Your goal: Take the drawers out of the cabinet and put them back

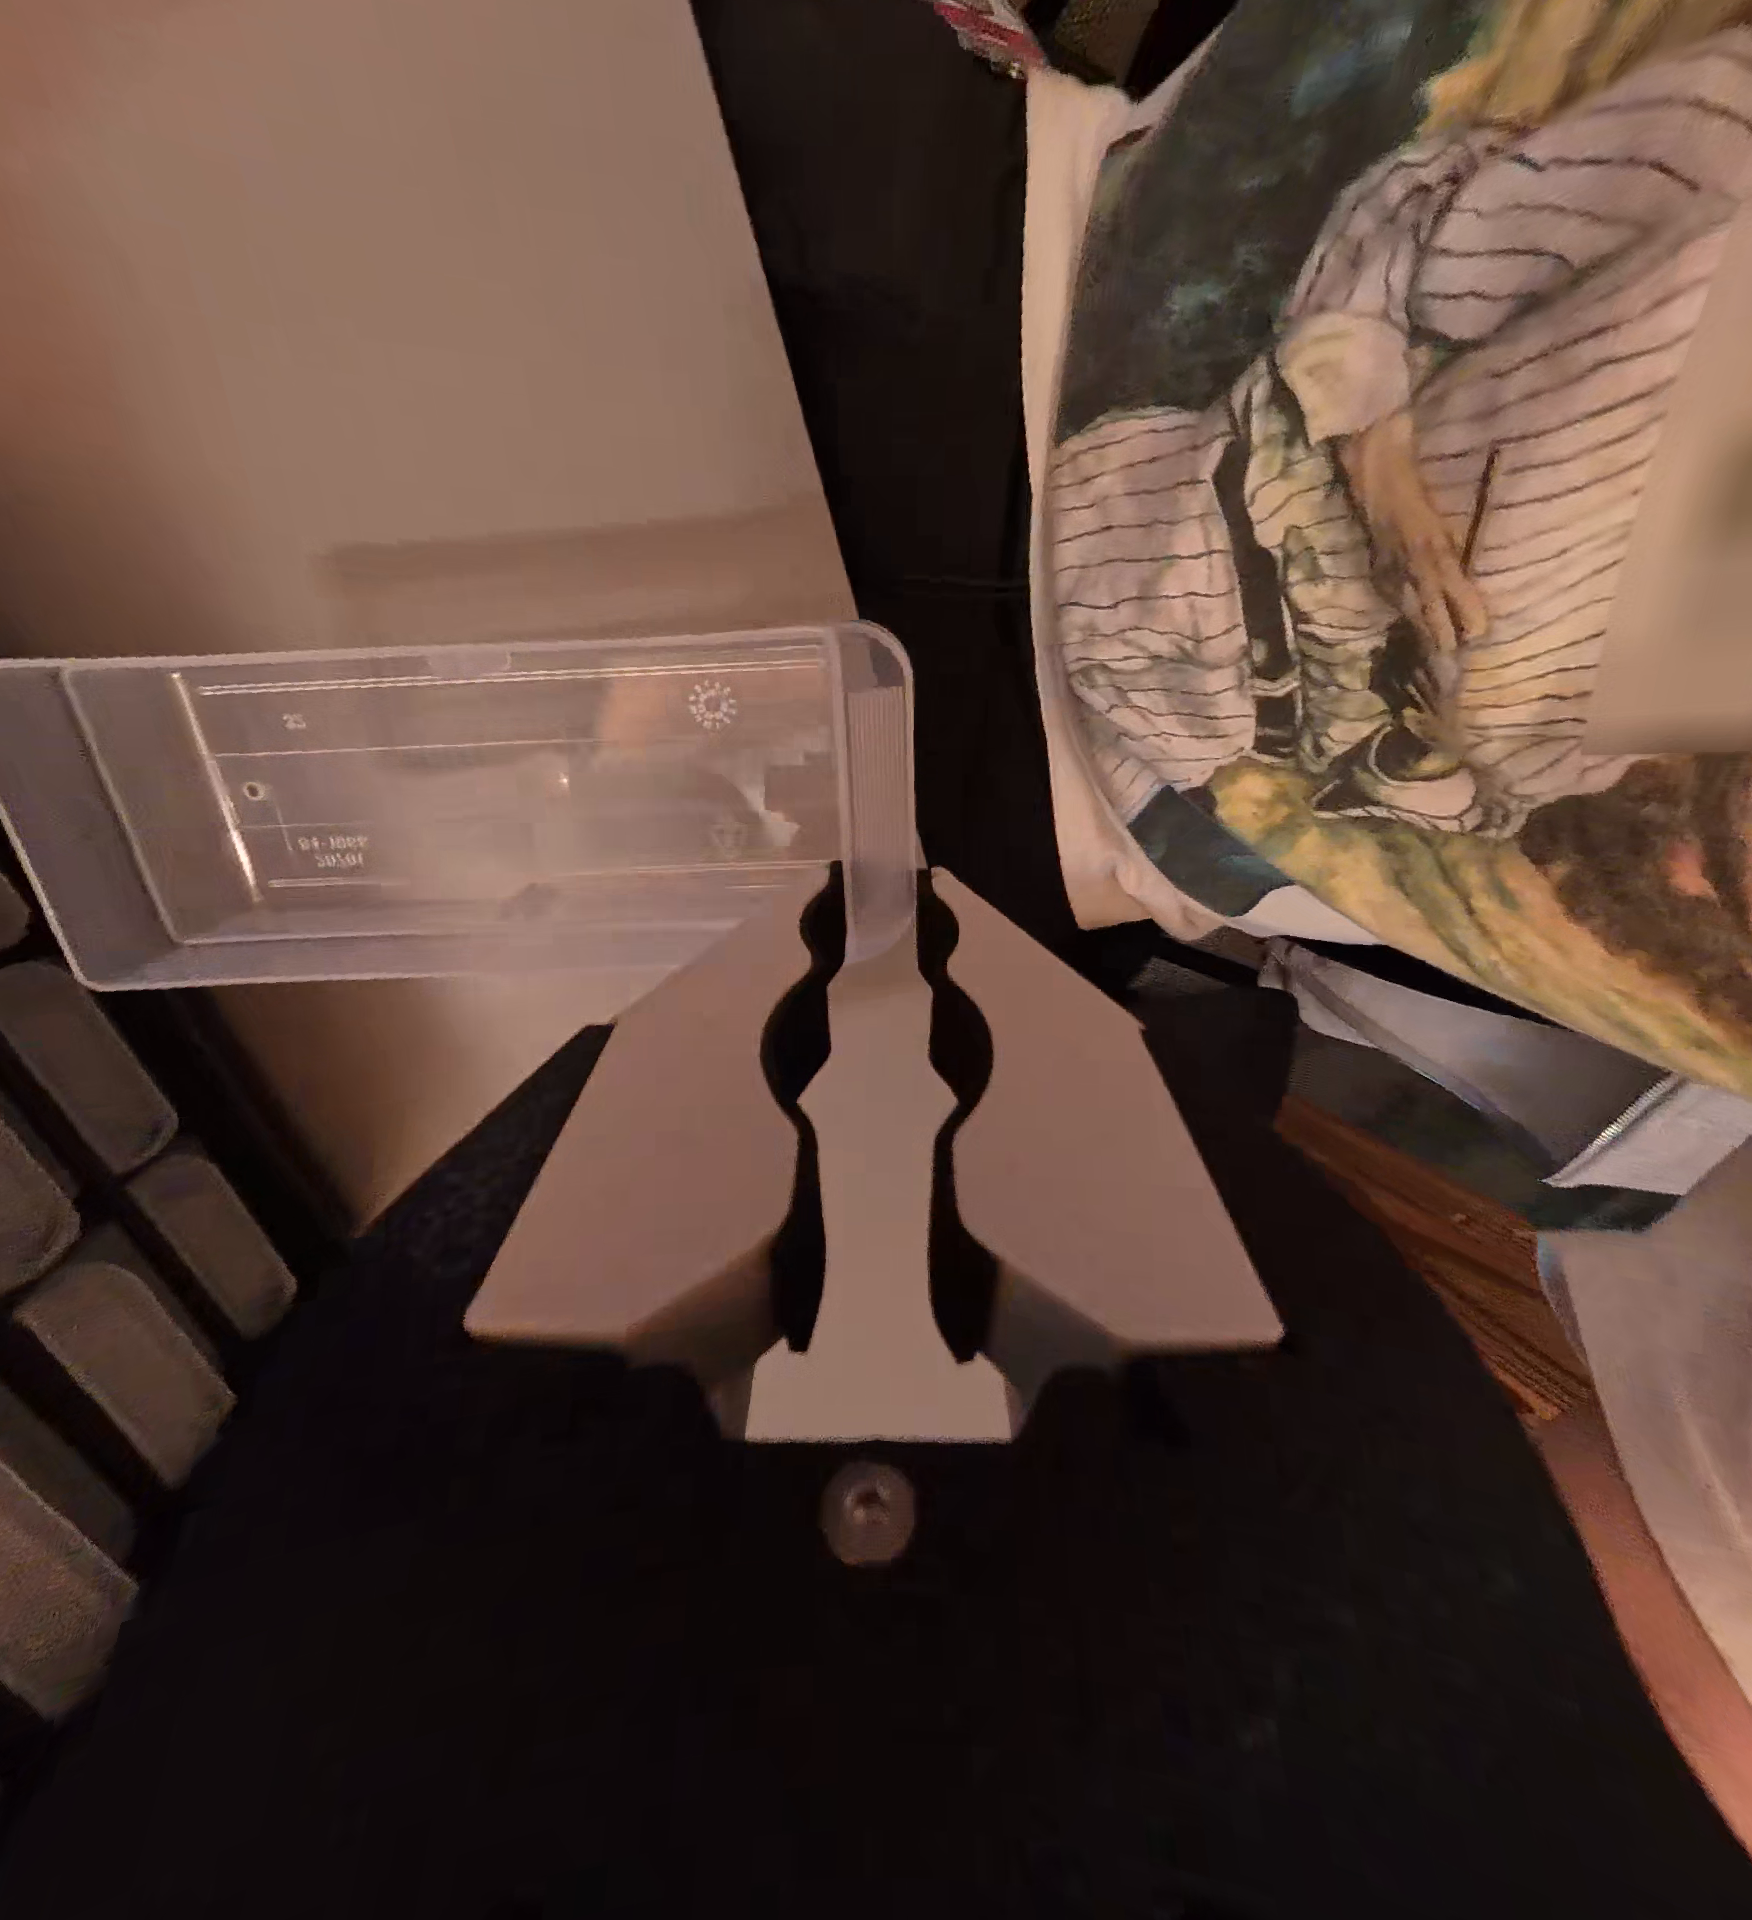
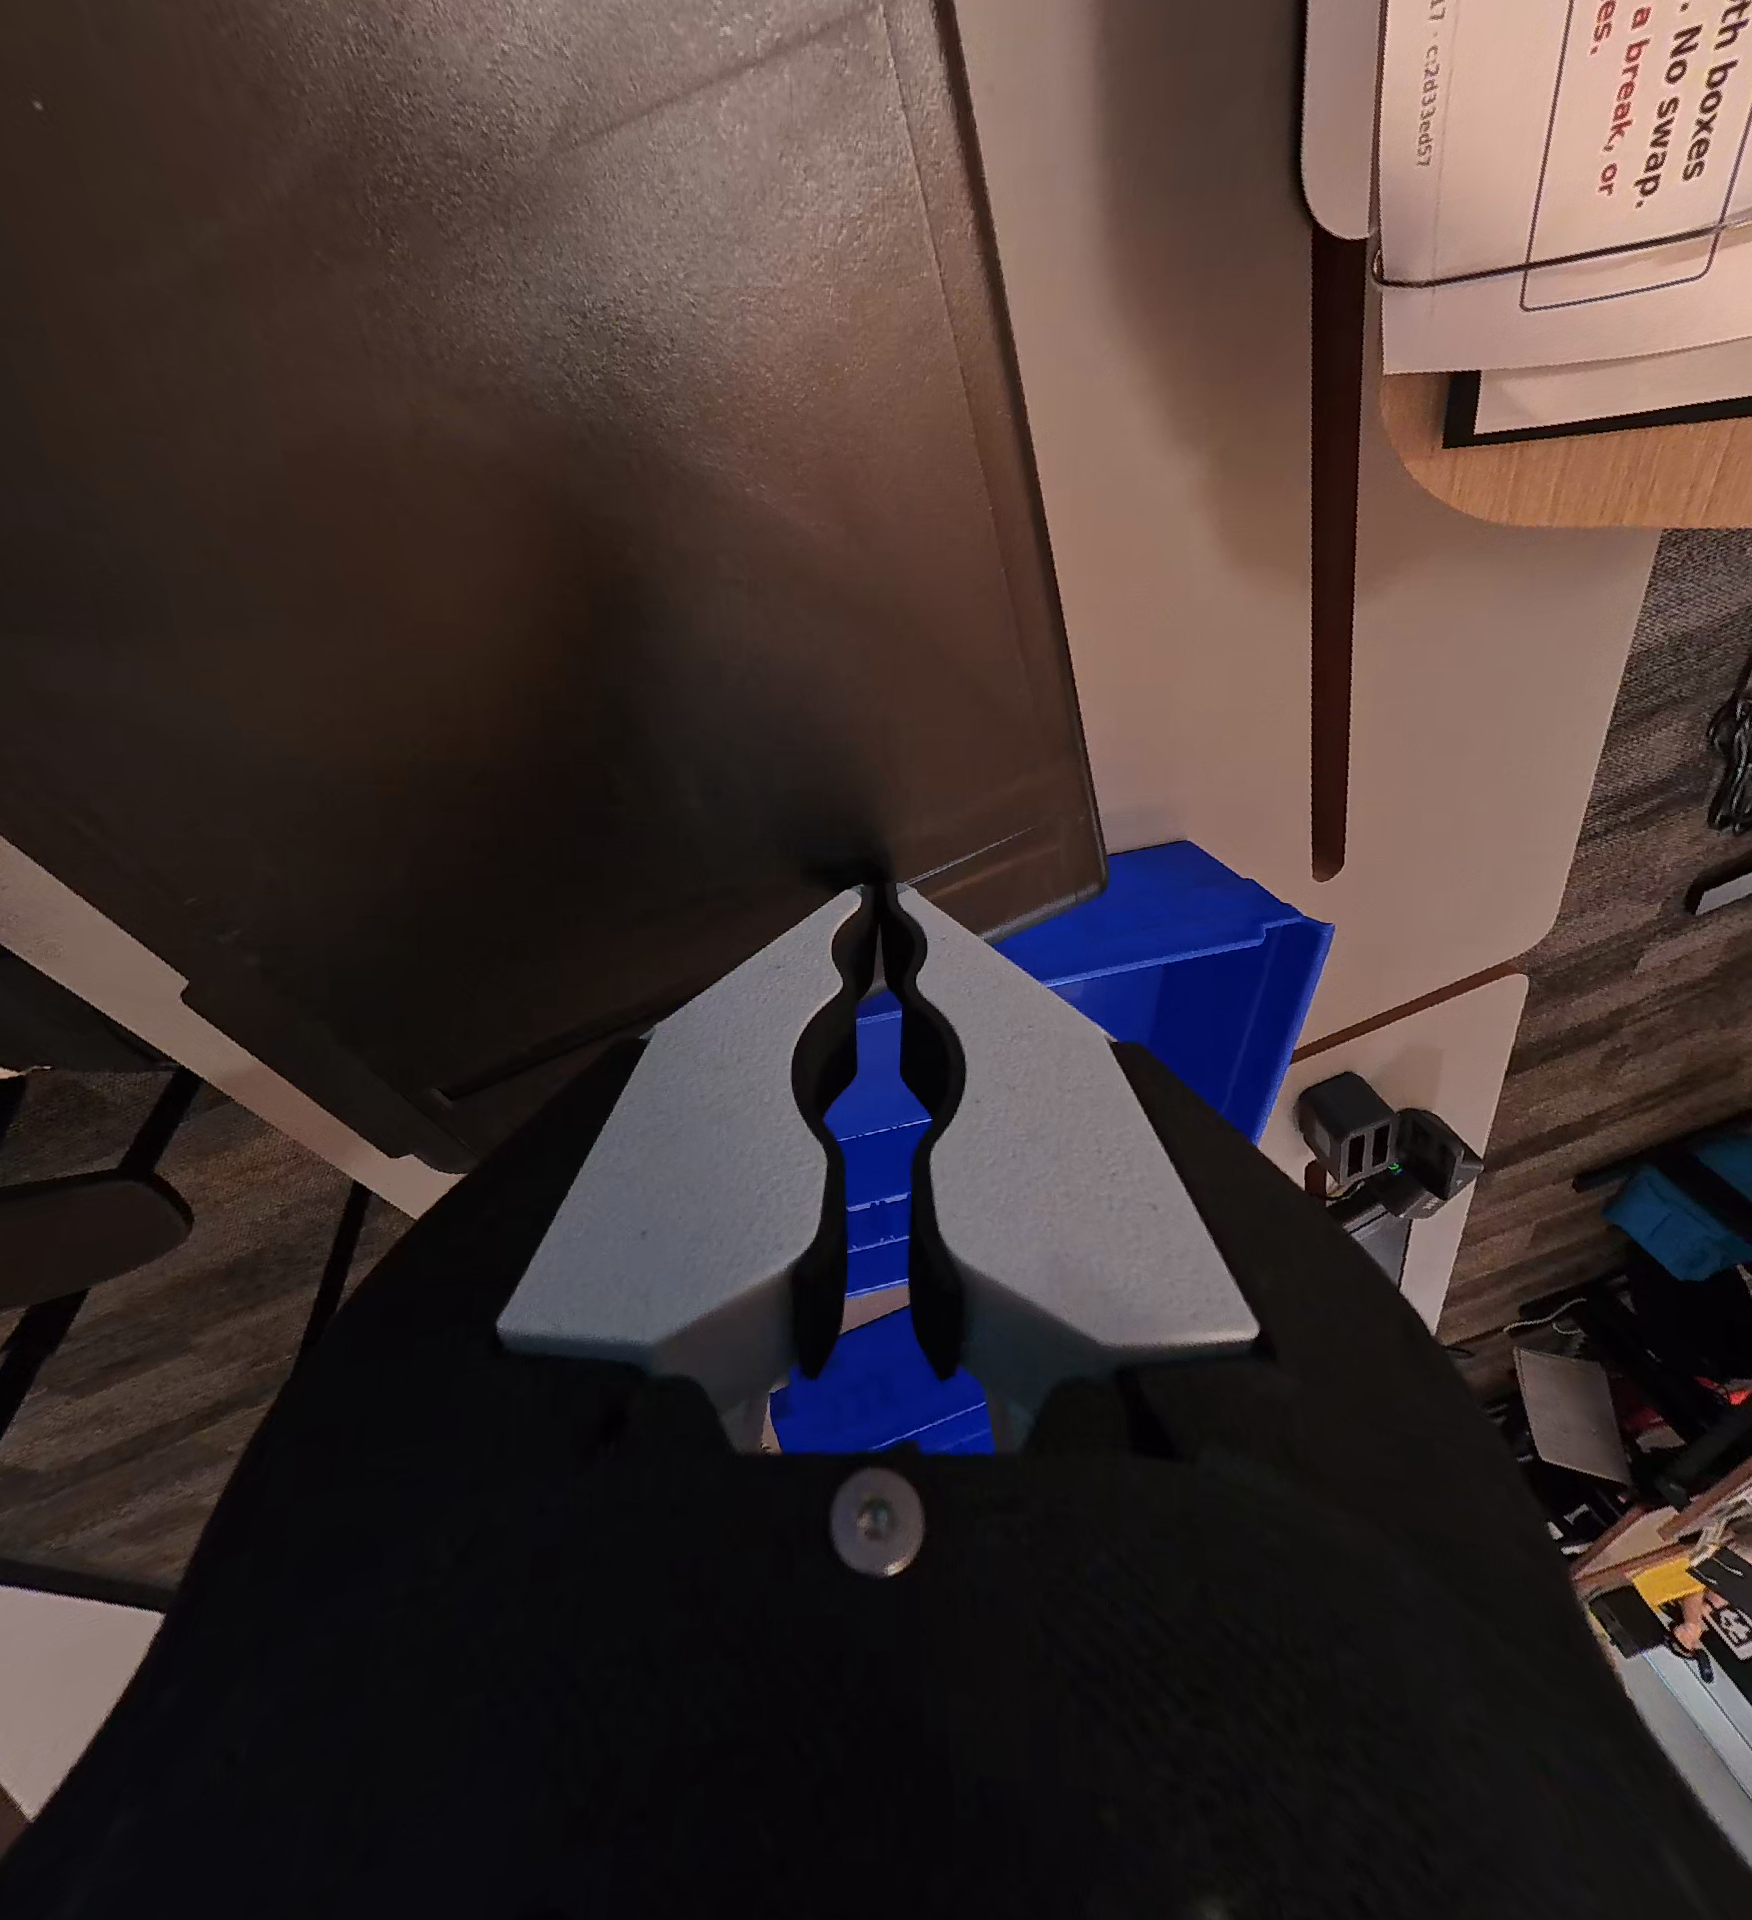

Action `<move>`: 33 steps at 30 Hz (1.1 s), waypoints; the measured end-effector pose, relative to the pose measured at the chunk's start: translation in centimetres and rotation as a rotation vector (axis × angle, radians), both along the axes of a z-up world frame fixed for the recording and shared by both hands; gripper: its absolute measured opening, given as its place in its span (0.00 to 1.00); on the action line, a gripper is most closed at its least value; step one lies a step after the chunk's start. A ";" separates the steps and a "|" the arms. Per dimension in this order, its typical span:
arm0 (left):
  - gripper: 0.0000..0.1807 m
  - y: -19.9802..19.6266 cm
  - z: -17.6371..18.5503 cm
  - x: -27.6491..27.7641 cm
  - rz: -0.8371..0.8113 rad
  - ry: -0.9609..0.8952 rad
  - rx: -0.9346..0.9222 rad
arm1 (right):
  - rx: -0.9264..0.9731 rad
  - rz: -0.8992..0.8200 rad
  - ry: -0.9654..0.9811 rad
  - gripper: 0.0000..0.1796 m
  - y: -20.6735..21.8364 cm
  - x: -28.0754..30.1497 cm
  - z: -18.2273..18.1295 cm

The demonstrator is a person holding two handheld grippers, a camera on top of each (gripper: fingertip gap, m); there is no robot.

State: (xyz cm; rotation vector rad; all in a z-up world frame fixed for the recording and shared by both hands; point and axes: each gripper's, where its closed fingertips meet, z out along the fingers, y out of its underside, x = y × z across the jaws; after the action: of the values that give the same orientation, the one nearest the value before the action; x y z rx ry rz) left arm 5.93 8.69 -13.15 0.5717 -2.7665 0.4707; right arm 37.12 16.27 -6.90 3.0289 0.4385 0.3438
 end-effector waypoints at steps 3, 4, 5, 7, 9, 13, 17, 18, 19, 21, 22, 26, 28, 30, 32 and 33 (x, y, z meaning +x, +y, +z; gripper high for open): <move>0.06 -0.1 -0.3 2.3 0.016 0.054 0.002 | 0.001 0.004 0.002 0.00 0.0 0.0 0.0; 0.06 -0.1 -0.3 2.9 0.024 0.072 0.000 | 0.001 0.005 0.002 0.00 0.0 0.0 0.0; 0.06 -0.1 -0.3 3.5 0.035 0.083 -0.001 | 0.002 0.006 0.002 0.00 0.0 0.0 0.0; 0.06 0.0 -0.2 4.7 0.072 0.099 -0.004 | 0.004 0.009 0.002 0.00 0.0 0.0 0.0; 0.06 0.1 -0.1 5.5 0.099 0.112 -0.010 | 0.007 0.010 0.003 0.00 0.0 0.0 0.0; 0.06 0.5 -0.1 6.2 0.144 0.141 -0.012 | 0.008 0.010 0.006 0.00 0.0 0.0 0.0; 0.06 1.0 -0.3 6.3 0.162 0.153 0.005 | 0.002 0.016 -0.003 0.00 0.0 0.0 0.0; 0.06 1.1 -0.3 6.5 0.170 0.151 0.006 | 0.000 0.015 -0.005 0.00 0.0 0.0 0.0; 0.06 1.1 -0.3 6.7 0.179 0.148 0.006 | -0.001 0.014 -0.005 0.00 0.0 0.0 0.0; 0.05 1.2 -0.1 7.1 0.196 0.142 0.003 | -0.003 0.013 -0.006 0.00 0.0 0.0 0.0; 0.05 1.3 0.0 7.4 0.204 0.139 0.003 | -0.004 0.012 -0.007 0.00 0.0 0.0 0.0; 0.06 1.5 0.0 7.9 0.229 0.130 0.022 | -0.006 0.011 -0.009 0.00 0.0 0.0 0.0; 0.06 1.6 -0.2 8.0 0.237 0.122 0.036 | -0.007 0.010 -0.010 0.00 0.0 0.0 0.0; 0.06 1.4 -0.3 8.0 0.248 0.095 0.053 | -0.009 0.010 -0.012 0.00 0.0 0.0 0.0; 0.06 1.4 -0.5 8.0 0.256 0.033 0.094 | -0.012 0.012 -0.017 0.00 0.0 0.0 0.0; 0.07 1.4 -0.7 8.0 0.263 -0.010 0.119 | -0.012 0.014 -0.020 0.00 0.0 0.0 0.0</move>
State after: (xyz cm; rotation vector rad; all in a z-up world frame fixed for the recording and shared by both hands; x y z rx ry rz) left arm 13.93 10.09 -13.81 0.9717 -2.7541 0.3660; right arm 37.14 16.25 -6.88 3.0089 0.4583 0.3708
